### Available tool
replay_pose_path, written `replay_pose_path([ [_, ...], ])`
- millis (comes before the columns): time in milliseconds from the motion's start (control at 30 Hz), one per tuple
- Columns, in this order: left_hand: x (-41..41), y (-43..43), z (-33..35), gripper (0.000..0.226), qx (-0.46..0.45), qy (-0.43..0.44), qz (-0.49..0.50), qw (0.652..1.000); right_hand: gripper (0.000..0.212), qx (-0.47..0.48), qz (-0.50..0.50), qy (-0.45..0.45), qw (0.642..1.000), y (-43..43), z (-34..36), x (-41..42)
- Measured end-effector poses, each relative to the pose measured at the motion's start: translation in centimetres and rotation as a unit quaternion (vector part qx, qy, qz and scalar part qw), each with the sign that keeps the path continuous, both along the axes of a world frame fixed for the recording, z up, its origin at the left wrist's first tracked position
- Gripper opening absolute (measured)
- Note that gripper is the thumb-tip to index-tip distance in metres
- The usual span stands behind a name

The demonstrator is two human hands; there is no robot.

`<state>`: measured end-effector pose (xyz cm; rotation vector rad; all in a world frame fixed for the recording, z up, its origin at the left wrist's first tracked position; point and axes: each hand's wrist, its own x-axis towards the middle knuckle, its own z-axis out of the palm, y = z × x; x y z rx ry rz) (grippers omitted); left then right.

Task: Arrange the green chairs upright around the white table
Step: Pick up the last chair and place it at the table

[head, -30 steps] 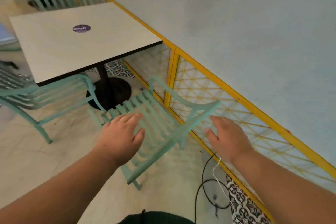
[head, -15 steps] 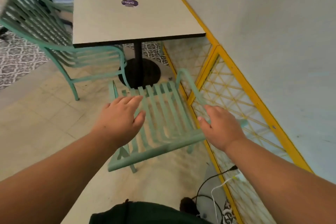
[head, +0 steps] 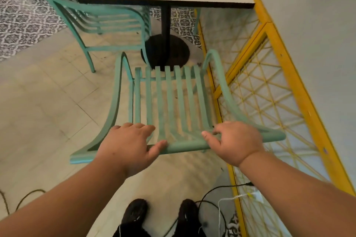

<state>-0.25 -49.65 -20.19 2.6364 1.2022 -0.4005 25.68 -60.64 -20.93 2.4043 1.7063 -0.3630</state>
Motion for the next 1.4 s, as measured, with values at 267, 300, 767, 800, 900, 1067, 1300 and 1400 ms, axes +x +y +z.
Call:
replay_pose_path([
  [267,0.0,0.0,0.4,0.073,-0.006,0.019,-0.072,0.997,0.067,0.026,0.016,-0.024,0.999,0.1,-0.4,0.1],
  [300,0.1,0.2,0.2,0.073,-0.004,0.025,-0.078,0.997,0.066,0.031,0.02,-0.026,0.999,0.2,-0.5,0.2],
  [767,2.8,3.8,0.0,0.072,-0.003,0.029,-0.1,0.995,0.064,0.06,-0.009,-0.037,0.997,3.1,-0.9,2.9],
  [800,3.1,4.3,0.0,0.072,0.0,0.026,-0.101,0.995,0.065,0.062,-0.008,-0.041,0.997,3.4,-1.0,3.2],
  [900,4.1,5.7,-0.3,0.073,0.014,0.019,-0.103,0.994,0.064,0.06,-0.014,-0.044,0.997,4.7,-0.9,4.0],
  [1067,6.2,8.1,-0.2,0.069,0.021,0.017,-0.104,0.994,0.063,0.062,-0.016,-0.047,0.997,7.0,-0.6,5.7],
  [1300,8.5,10.7,-0.5,0.071,0.033,0.006,-0.103,0.994,0.065,0.062,-0.015,-0.051,0.997,9.2,-0.7,8.1],
  [1400,9.3,11.2,-0.4,0.07,0.029,0.001,-0.101,0.994,0.065,0.073,-0.016,-0.053,0.996,10.0,-0.8,9.0],
])
